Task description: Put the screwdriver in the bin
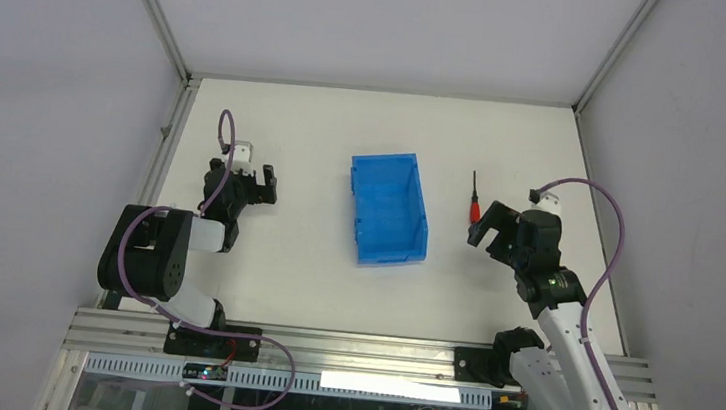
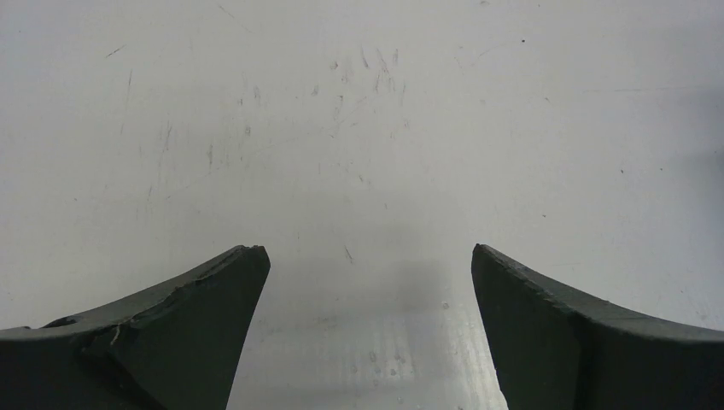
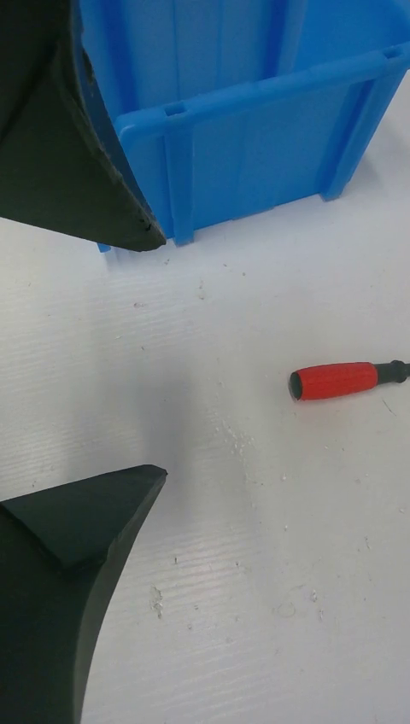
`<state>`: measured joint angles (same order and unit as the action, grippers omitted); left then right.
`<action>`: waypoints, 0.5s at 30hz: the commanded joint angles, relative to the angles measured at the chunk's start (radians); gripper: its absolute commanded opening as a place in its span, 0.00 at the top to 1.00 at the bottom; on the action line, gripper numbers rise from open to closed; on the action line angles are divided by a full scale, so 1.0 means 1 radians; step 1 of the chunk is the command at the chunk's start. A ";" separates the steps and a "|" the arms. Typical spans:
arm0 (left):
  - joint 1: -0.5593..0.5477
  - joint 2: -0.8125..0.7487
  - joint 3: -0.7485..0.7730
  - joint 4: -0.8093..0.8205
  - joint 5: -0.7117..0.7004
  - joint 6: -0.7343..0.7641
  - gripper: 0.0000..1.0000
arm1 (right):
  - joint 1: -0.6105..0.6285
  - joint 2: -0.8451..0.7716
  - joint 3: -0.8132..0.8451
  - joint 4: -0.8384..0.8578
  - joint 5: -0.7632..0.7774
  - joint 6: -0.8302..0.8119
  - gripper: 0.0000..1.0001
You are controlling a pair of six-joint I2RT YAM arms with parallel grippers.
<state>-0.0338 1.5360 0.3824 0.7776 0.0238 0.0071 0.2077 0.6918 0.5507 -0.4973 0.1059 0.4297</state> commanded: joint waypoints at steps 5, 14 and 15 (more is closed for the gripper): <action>-0.009 -0.029 0.001 0.026 0.002 -0.016 0.01 | 0.006 -0.001 0.014 0.006 0.017 0.019 0.01; -0.008 -0.029 0.001 0.026 0.001 -0.018 0.01 | 0.006 0.070 0.093 0.038 -0.011 0.000 0.01; -0.008 -0.028 0.001 0.026 0.001 -0.017 0.01 | 0.006 0.101 0.129 0.037 -0.011 -0.007 0.01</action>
<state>-0.0338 1.5360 0.3824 0.7776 0.0242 0.0071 0.2077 0.7231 0.5613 -0.5003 0.1043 0.4358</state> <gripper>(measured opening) 0.992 0.992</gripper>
